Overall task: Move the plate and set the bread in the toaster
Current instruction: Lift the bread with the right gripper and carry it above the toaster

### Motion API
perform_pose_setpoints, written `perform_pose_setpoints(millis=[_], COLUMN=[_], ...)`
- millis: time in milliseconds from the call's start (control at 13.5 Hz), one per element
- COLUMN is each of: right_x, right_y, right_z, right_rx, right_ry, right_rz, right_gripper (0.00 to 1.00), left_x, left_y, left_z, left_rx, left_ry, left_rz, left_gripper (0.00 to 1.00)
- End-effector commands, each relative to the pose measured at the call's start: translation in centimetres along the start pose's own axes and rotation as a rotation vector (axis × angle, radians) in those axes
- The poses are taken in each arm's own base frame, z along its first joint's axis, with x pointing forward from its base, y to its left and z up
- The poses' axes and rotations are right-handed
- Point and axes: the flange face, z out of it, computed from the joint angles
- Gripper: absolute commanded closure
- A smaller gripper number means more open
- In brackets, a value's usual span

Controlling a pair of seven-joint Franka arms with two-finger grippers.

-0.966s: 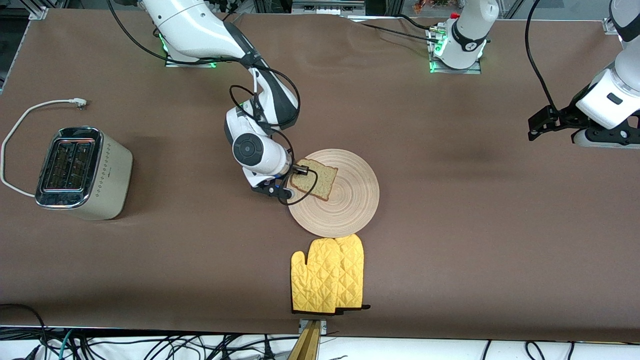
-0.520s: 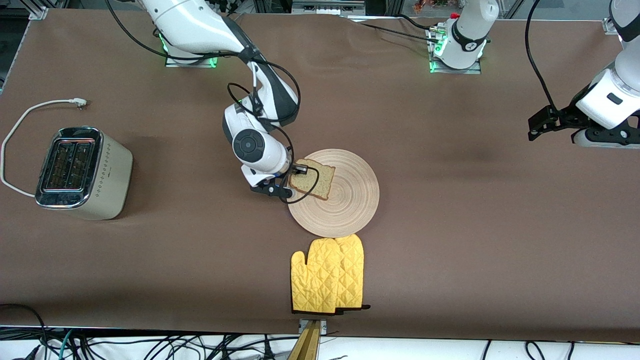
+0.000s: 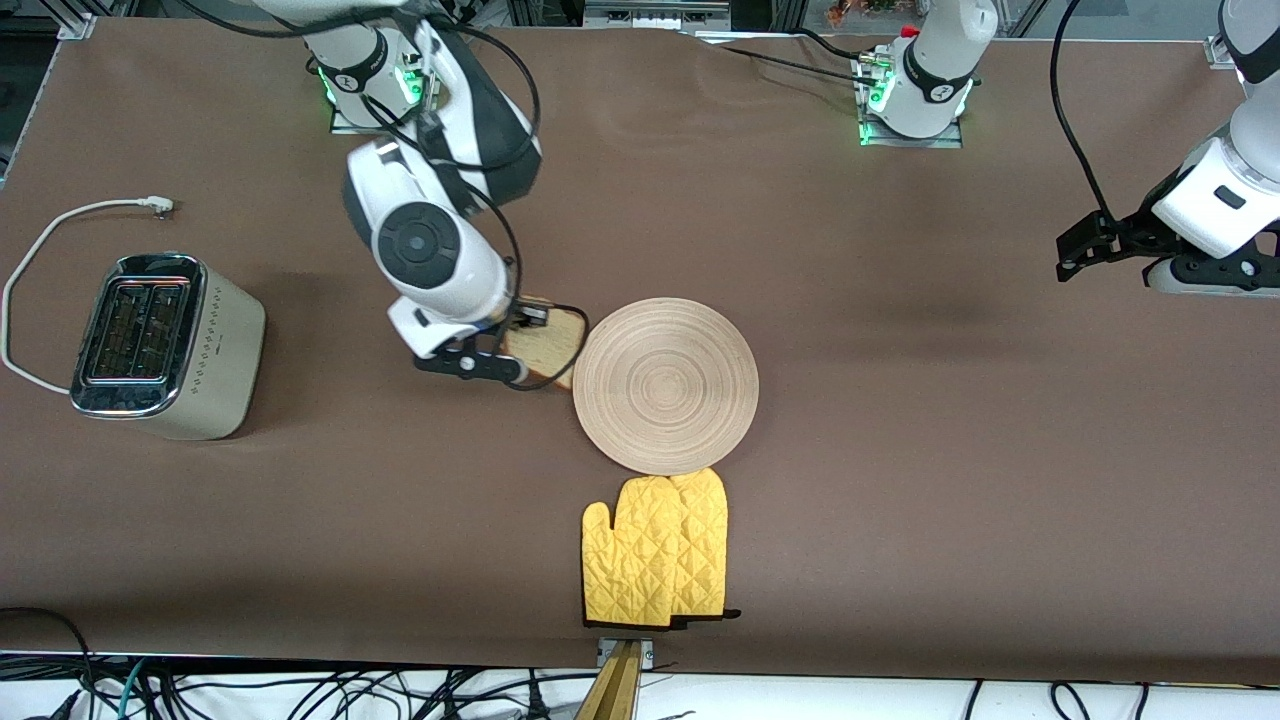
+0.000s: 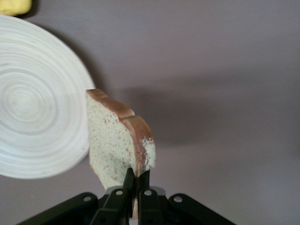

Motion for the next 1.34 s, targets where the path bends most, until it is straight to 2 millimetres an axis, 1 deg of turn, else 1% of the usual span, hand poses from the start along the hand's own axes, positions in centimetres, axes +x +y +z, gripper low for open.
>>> perform_pose_setpoints(millis=[0, 74, 223, 297, 446, 520, 669, 743, 817, 891, 966, 1040, 1189, 1263], right_x=[0.4, 0.8, 1.5, 1.6, 1.8, 1.9, 2.2, 2.5, 2.9, 3.5, 4.2, 4.7, 5.9, 6.5], right_y=[5.4, 8.2, 14.4, 17.4, 22.9, 25.3, 29.4, 30.9, 32.6, 34.9, 36.6, 38.8, 41.1, 42.0], right_z=[-4.2, -5.6, -6.8, -7.9, -9.4, -10.1, -10.8, -11.0, -11.0, -10.8, -10.4, -10.3, -9.3, -8.9], right_rx=[-0.055, -0.067, -0.111, -0.141, -0.22, -0.254, -0.335, -0.38, -0.422, -0.445, -0.453, -0.458, -0.486, -0.493], right_ry=[-0.041, -0.061, -0.128, -0.143, -0.161, -0.171, -0.185, -0.186, -0.193, -0.195, -0.196, -0.196, -0.201, -0.197], right_rz=[-0.034, -0.053, -0.088, -0.1, -0.125, -0.13, -0.128, -0.129, -0.118, -0.11, -0.118, -0.117, -0.137, -0.134], right_gripper=[1.0, 1.0, 1.0, 1.0, 1.0, 1.0, 1.0, 1.0, 1.0, 1.0, 1.0, 1.0, 1.0, 1.0], left_x=[0.1, 0.1, 0.1, 0.1, 0.1, 0.1, 0.1, 0.1, 0.1, 0.1, 0.1, 0.1, 0.1, 0.1], left_y=[-0.2, -0.2, -0.2, -0.2, -0.2, -0.2, -0.2, -0.2, -0.2, -0.2, -0.3, -0.2, -0.2, -0.2], left_z=[-0.6, -0.6, -0.6, -0.6, -0.6, -0.6, -0.6, -0.6, -0.6, -0.6, -0.6, -0.6, -0.6, -0.6], left_rx=[0.014, 0.014, 0.016, 0.016, 0.016, 0.016, 0.016, 0.016, 0.016, 0.016, 0.016, 0.016, 0.016, 0.016], left_ry=[0.004, 0.004, 0.004, 0.004, 0.004, 0.004, 0.003, 0.004, 0.003, 0.004, 0.003, 0.004, 0.004, 0.003], left_rz=[0.004, 0.005, 0.005, 0.005, 0.005, 0.005, 0.005, 0.005, 0.005, 0.005, 0.004, 0.005, 0.005, 0.005], left_gripper=[0.0, 0.0, 0.0, 0.0, 0.0, 0.0, 0.0, 0.0, 0.0, 0.0, 0.0, 0.0, 0.0, 0.0])
